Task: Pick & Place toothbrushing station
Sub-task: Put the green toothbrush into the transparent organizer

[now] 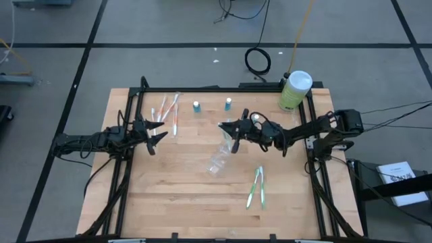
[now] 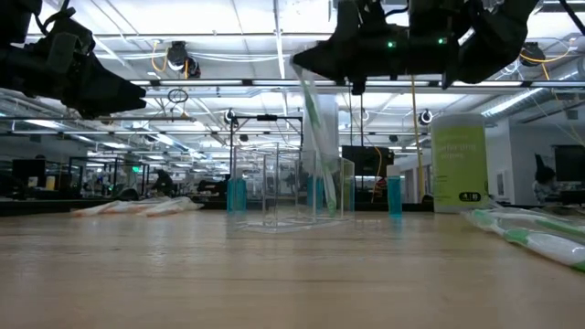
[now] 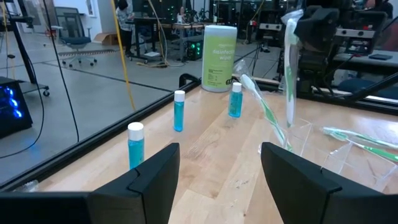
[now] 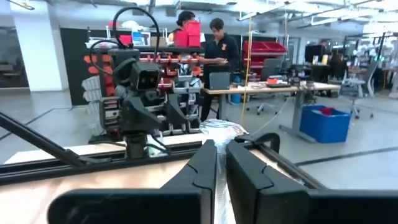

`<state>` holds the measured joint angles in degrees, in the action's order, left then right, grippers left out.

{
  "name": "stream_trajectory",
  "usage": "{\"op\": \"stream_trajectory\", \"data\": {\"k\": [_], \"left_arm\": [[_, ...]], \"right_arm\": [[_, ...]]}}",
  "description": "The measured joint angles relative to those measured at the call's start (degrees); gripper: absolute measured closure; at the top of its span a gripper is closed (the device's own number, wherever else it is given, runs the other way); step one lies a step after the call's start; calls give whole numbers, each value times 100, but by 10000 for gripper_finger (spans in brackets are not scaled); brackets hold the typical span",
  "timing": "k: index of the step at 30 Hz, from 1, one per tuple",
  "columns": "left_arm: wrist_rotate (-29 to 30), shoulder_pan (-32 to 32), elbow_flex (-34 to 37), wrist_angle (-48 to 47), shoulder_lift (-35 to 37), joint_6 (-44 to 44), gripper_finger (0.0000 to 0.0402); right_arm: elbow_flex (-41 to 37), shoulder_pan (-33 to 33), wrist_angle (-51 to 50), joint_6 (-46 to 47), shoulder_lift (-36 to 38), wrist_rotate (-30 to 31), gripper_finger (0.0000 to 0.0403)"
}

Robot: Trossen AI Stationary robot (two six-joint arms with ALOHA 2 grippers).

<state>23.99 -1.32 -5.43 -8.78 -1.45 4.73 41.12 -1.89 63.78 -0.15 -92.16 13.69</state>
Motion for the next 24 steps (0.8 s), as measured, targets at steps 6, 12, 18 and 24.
{"op": "stream_trajectory", "data": {"k": [6, 12, 18, 24], "left_arm": [[0, 0, 0, 0, 0, 0, 167], [0, 0, 0, 0, 0, 0, 167], [0, 1, 0, 0, -2, 0, 167], [0, 2, 0, -2, -2, 0, 167]], "right_arm": [[-1, 75, -390, 246, 2, 317, 388], [-2, 275, -404, 281, 2, 508, 387], [0, 315, -229, 527, 7, 762, 387], [-2, 309, -295, 574, -132, 1206, 387]]}}
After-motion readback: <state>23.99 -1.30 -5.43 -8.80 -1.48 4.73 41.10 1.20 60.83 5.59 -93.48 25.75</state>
